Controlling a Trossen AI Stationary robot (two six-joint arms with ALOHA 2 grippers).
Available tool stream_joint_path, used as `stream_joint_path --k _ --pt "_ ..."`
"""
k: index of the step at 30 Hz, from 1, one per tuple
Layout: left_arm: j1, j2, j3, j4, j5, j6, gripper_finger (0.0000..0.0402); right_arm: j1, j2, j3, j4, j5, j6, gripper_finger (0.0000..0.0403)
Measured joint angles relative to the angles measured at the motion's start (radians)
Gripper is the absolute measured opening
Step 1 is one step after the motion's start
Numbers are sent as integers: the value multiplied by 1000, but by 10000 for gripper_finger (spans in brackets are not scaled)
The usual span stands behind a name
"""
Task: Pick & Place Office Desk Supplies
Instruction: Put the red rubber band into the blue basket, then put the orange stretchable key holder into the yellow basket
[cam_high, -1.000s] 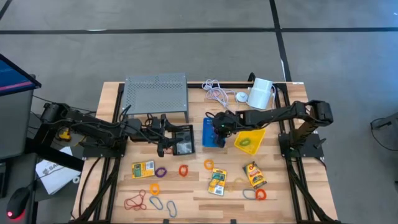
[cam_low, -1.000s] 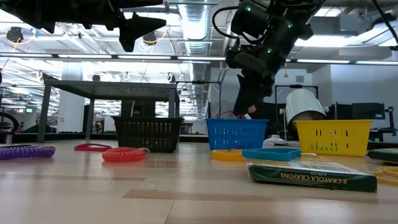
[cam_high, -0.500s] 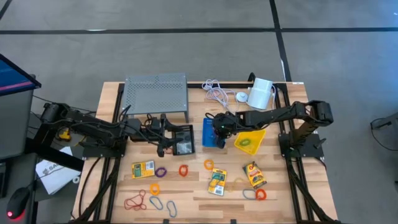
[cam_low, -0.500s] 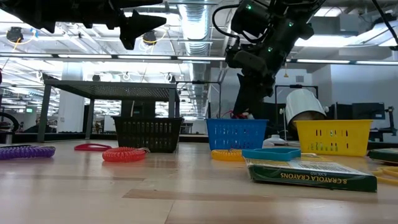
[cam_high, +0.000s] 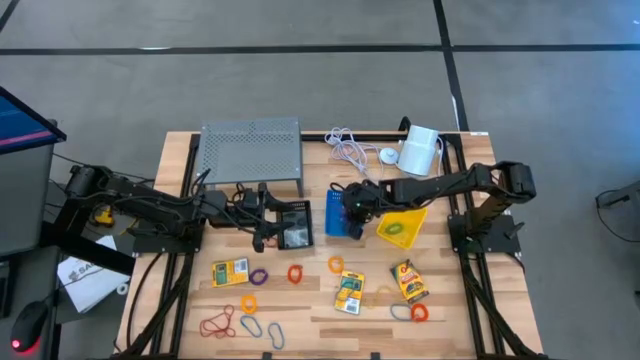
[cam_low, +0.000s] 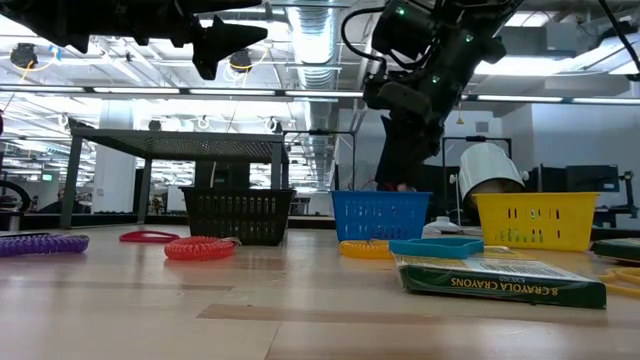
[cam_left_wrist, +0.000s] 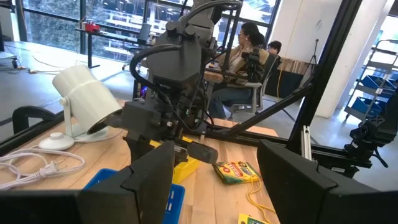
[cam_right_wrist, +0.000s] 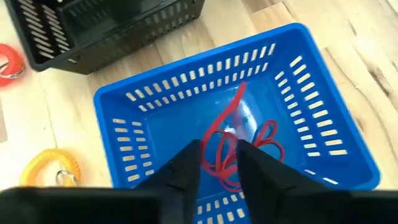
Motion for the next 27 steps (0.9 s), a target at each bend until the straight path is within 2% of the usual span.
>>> stream_joint_path --k 6,11,19,27 --pt "0 0 0 0 0 0 227 -2 0 0 0 0 6 186" --pt "0 0 0 0 1 -3 227 -5 -1 4 -14 -3 16 212" --pt "0 0 0 -1 3 0 227 -4 -2 57 -130 -4 17 202" --pt "0 0 0 -2 2 0 227 104 -3 208 -230 -51 19 169"
